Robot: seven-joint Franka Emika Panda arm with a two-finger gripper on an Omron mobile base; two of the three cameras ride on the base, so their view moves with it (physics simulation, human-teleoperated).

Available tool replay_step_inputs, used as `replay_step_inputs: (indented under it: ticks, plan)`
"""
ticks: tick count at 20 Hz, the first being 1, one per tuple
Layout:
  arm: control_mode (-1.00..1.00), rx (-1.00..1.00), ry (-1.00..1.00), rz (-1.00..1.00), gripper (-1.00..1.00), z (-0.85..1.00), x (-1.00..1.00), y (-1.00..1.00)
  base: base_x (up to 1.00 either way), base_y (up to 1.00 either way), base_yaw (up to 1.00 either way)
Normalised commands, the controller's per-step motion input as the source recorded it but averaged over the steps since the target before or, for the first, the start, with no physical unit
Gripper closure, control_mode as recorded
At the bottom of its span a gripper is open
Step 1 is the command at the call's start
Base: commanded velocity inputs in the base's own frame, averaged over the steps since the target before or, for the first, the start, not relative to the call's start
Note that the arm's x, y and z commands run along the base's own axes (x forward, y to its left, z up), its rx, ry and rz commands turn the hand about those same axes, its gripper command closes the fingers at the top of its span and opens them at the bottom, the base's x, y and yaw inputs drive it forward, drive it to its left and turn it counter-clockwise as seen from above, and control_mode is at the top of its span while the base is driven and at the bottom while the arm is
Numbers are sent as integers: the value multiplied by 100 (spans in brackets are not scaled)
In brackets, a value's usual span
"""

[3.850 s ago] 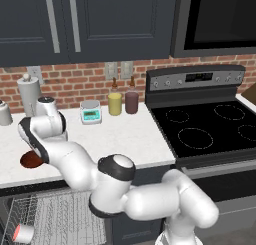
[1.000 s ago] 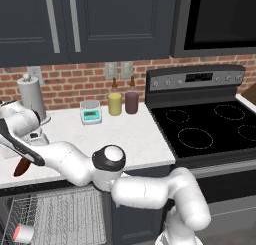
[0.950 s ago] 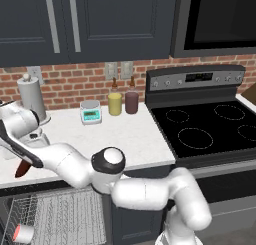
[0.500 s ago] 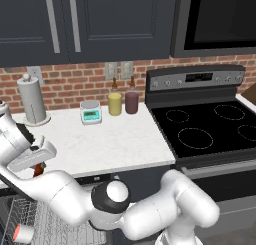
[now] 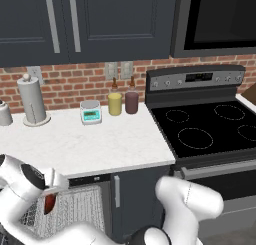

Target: Pick up the cup and bowl from the counter, place them in the dishwasher, and close the dishwasher door.

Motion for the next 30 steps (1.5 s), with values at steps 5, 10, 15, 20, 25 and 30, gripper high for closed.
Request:
replay_step_inputs:
  ticks: [5, 10, 15, 20, 25, 30]
  plan:
    - [-100, -21, -11, -11, 100, -63, -94, -1, 0, 0, 0]
    - [-100, -23, -11, -4, 100, -68, -30, -17, 0, 0, 0]
    - [-100, -6, -4, -11, 100, -28, 12, -36, 0, 0, 0]
    - [-100, 6, 2, -2, 100, -32, 44, -38, 0, 0, 0]
    - [-100, 17, 4, 0, 100, -18, 46, -6, 0, 0, 0]
    - [-100, 17, 7, 11, 100, -32, 20, 25, 0, 0, 0]
